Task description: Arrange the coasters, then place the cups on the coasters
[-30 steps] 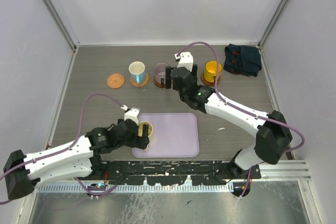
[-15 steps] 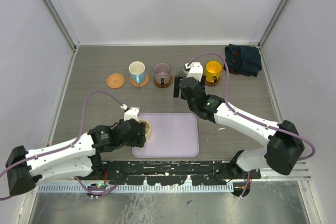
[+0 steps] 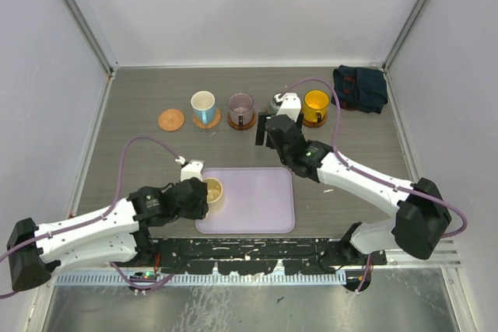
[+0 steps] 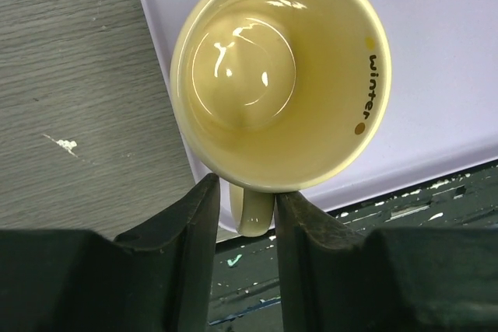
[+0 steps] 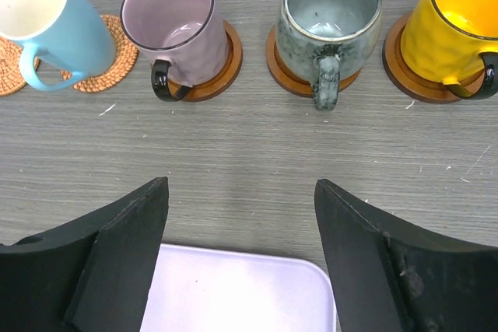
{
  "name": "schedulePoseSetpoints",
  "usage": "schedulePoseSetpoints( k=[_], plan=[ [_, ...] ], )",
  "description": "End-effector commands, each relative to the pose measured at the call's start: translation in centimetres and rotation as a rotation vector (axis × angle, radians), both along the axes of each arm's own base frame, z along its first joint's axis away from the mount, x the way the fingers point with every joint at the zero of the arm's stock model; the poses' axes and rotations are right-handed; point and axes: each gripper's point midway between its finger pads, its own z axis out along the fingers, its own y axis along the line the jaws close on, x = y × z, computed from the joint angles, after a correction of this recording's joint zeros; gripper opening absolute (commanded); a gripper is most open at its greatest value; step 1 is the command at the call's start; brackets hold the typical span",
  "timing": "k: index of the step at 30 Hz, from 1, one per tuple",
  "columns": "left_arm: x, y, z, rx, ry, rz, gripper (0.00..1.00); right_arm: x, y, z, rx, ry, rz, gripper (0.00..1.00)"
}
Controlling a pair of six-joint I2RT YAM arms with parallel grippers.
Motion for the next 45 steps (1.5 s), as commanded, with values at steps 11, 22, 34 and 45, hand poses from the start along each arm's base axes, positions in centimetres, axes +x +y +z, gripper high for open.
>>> schedulePoseSetpoints(
  k=[11,22,34,45],
  plan=[
    [0.2,0.3,-0.8,0.063,0.007,-0.016,0.38,0.7,1.2,1.6,0.063,-0.023,0.008,0.80],
    [1.0,0.4,-1.3,0.086,-0.022,0.009,0.18,0.7,1.2,1.1,0.051,-0.015,0.010,0.80],
    [2.4,-0.5,1.2,0.073,-0.109,-0.026,0.00,0.4,0.8,0.0,0.035,0.000,0.003,0.79],
    [6.3,0.1,8.5,0.023,-0.385,0.052,0.00,-1.9,-1.6,-4.6,-0.017,0.091,-0.029,0.79]
  ],
)
